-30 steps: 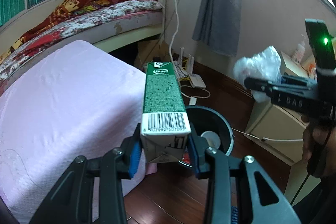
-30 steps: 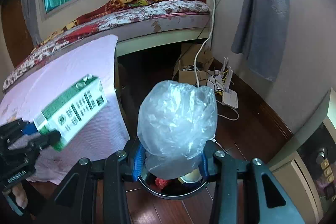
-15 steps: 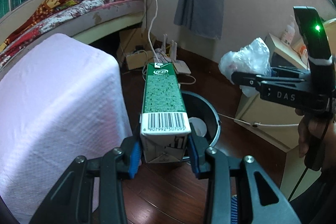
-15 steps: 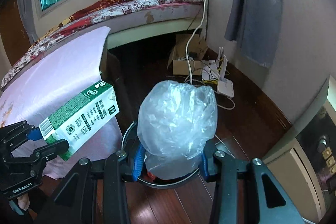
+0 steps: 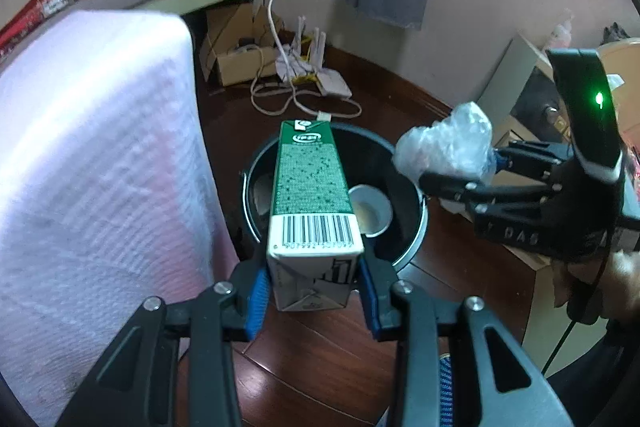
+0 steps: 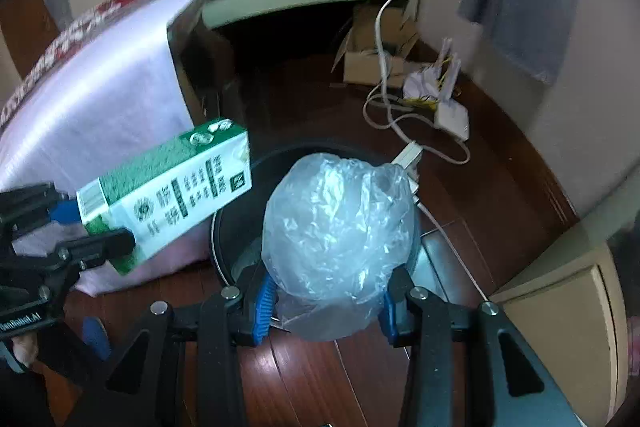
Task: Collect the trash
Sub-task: 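Open both tools to drop the carton and plastic wrap into the bin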
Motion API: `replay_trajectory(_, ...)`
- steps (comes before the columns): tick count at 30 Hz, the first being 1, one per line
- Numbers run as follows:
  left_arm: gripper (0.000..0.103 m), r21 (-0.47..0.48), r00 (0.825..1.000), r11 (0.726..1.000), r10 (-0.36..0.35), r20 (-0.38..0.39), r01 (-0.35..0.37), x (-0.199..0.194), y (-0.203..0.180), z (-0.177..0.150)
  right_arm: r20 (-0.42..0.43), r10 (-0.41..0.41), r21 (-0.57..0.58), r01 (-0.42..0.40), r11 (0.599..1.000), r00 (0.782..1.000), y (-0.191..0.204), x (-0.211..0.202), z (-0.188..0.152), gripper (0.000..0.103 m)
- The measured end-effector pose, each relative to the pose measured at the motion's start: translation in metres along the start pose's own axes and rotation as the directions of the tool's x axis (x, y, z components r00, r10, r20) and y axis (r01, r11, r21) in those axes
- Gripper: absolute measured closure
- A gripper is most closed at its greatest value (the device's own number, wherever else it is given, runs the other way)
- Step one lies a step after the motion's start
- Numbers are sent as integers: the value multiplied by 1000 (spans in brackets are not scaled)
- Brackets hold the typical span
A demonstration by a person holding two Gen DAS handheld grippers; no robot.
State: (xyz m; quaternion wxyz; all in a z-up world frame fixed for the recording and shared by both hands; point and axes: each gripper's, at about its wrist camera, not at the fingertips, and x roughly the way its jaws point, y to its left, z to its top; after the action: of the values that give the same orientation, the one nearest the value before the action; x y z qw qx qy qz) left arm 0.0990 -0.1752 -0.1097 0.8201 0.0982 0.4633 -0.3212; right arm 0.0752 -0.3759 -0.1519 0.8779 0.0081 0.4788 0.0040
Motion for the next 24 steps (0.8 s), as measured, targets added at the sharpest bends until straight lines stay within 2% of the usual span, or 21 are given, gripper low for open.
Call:
replay_trajectory(7, 63, -23, 999, 1000, -3, -37, 2, 32, 8, 6, -64, 13, -33, -15, 999, 998, 1, 46, 4, 58)
replay_trajectory(12, 63, -26, 997, 1000, -14, -72, 13, 50, 9, 6, -84, 16, -55, -21, 998, 996, 4, 64, 5, 58)
replay_trajectory(13, 62, -31, 997, 999, -25, -79, 23, 52, 11, 6, -87, 17, -61, -22, 998, 996, 5, 66, 5, 58)
replay_trajectory(15, 54, -56, 997, 998, -32, -71, 28, 54, 14, 4, -86, 4, -104, -13, 995, 996, 9, 71, 5, 56)
replay_trajectory(16, 29, -77, 998, 997, -4, -62, -1, 54, 17, 4, -91, -39, -133, 26, 991, 995, 11, 74, 4, 34)
replay_trajectory(17, 13, -95, 999, 995, 29, -45, -33, 52, 21, 3, -106, -79, -153, 62, 986, 991, 12, 78, 2, 0)
replay_trajectory(19, 9, -106, 998, 992, 65, -24, -67, 45, 26, 0, -96, -111, -177, 93, 980, 989, 11, 77, -2, 0)
replay_trajectory(20, 9, -118, 994, 987, 106, -14, -107, 41, 29, -5, -95, -117, -163, 100, 981, 989, 7, 76, -2, 0)
replay_trajectory(24, 8, -151, 986, 975, 165, -5, -164, 34, 37, -16, -76, -121, -138, 110, 984, 990, 4, 67, 0, 0)
